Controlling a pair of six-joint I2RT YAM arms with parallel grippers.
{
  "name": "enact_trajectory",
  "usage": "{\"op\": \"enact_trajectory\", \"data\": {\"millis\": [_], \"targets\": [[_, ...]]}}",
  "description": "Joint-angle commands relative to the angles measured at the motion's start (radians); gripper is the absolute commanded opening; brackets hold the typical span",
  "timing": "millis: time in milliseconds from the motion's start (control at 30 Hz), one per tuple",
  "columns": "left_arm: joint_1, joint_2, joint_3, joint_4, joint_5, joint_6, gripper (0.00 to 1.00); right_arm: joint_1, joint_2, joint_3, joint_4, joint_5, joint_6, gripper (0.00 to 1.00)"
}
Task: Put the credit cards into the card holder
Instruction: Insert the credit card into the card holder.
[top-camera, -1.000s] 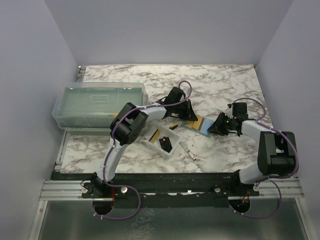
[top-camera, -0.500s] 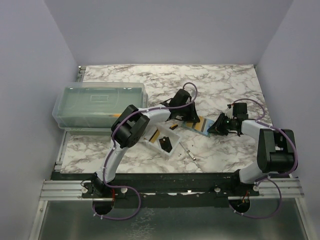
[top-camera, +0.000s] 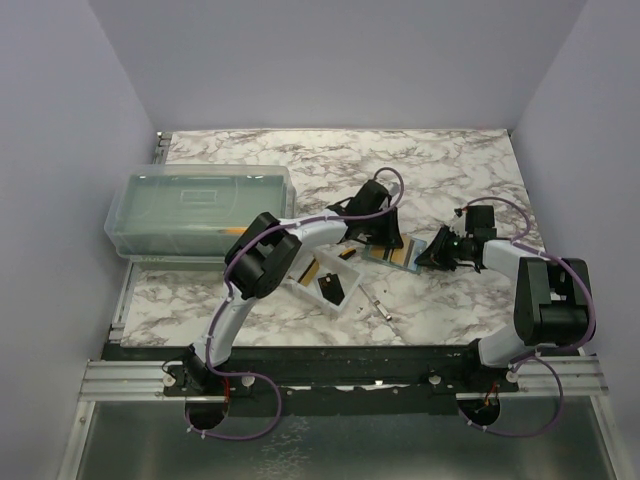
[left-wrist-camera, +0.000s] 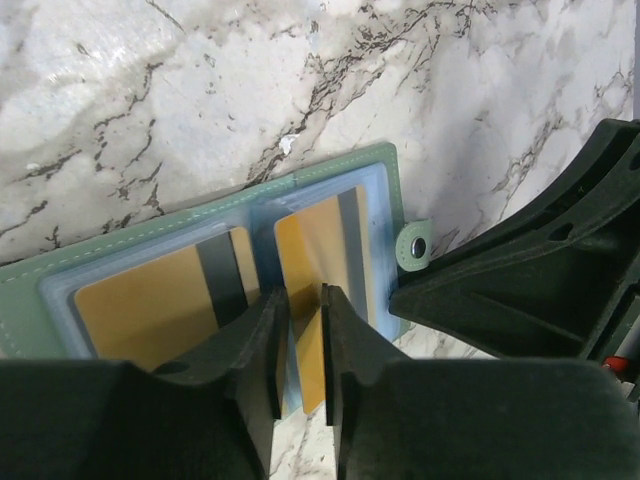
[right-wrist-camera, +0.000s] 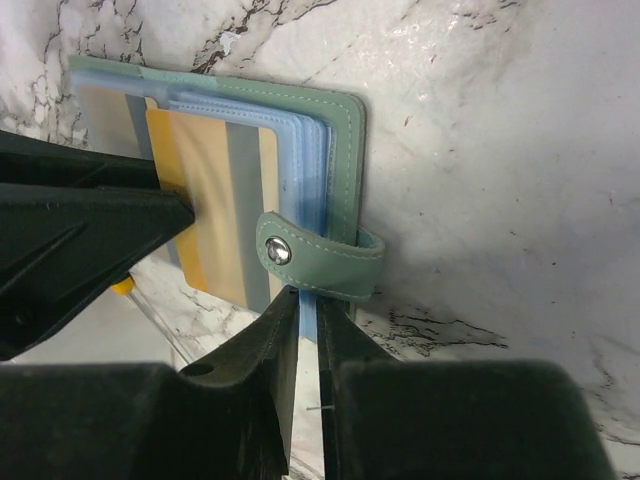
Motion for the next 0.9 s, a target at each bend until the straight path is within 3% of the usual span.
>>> {"op": "enact_trajectory", "data": {"millis": [0,167,433,600,800,867], "targets": [[-0.031,0.005,0.024,-0.045,0.017,0.020,0.30,0.000,0.000,-0.004,0.020,-0.021,-0.012,0.16],[-0.031,-0.001,0.043,-0.054,0.049,0.037,0.39,0.000,-0.001,-0.002,0.019,-0.021,-0.013,0.15],[-0.042,0.090,0.129,-0.055,0.222,-0.040,0.43,0.000,-0.015,0.001,0.009,-0.022,-0.013,0.15],[-0.023,0.043,0.108,-0.084,0.185,-0.021,0.50,0.000,-0.028,0.006,-0.016,-0.002,-0.022,0.15],[0.004,-0.027,0.173,-0.287,0.117,0.097,0.62,0.001,-0.044,0.014,-0.041,0.021,-0.039,0.16],[0.018,-0.049,0.193,-0.324,0.147,0.122,0.97,0.000,-0.042,0.014,-0.042,0.015,-0.042,0.17]]}}
